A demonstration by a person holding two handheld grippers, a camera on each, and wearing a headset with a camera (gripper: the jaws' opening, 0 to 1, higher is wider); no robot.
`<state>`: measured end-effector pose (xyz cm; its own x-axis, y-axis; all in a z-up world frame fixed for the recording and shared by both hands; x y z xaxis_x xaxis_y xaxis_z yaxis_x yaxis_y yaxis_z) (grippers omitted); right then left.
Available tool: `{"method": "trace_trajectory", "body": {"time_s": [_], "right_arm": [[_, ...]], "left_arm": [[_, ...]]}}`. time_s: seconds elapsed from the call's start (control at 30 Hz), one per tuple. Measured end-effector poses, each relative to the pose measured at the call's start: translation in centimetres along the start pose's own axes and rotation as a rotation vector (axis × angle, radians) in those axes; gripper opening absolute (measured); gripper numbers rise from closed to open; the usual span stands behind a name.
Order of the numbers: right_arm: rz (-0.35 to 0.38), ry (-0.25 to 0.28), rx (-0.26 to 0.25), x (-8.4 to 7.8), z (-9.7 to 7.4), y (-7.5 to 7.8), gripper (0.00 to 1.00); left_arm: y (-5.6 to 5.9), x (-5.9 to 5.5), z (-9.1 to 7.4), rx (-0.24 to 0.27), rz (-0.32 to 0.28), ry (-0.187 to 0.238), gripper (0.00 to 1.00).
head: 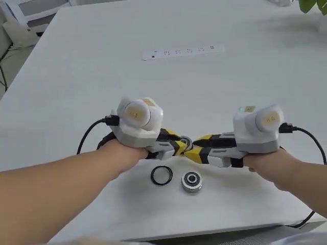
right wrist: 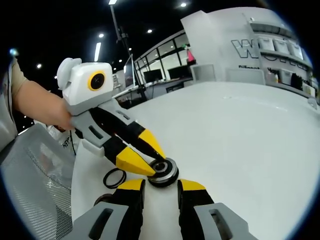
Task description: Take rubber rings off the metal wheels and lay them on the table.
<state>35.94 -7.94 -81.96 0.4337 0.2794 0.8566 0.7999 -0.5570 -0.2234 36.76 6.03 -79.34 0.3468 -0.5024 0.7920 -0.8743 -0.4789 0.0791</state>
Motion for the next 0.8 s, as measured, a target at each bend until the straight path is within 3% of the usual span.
{"method": "trace_trajectory", "body": {"time_s": [0.33,0.8], "right_arm": [[-0.017,0.002,-0.010,0.12,0.25,-0.11,0.22],[-0.073,-0.015,-0.022,-0.20,-0.20,-0.26,0.12]], "left_arm": [[0.18,0.03,-0.06,0.022,-0.010,-0.003,0.14],[0.20,0.03,-0.02,0.030,-0.014,-0.003,0.14]]}}
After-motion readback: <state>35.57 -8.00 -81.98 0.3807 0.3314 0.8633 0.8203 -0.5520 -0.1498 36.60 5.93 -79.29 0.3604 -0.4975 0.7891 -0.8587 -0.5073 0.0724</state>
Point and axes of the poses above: the centre of the closed fingertips' face, and the gripper's own axes: z roughly forward along the fingers, y roughly to its right, x roughly out of its top, the point moved 9 cm from there along -z, roughly backward along the fingers, and after that the axes turned 4 degrees about -x, right-handed, at the moved point
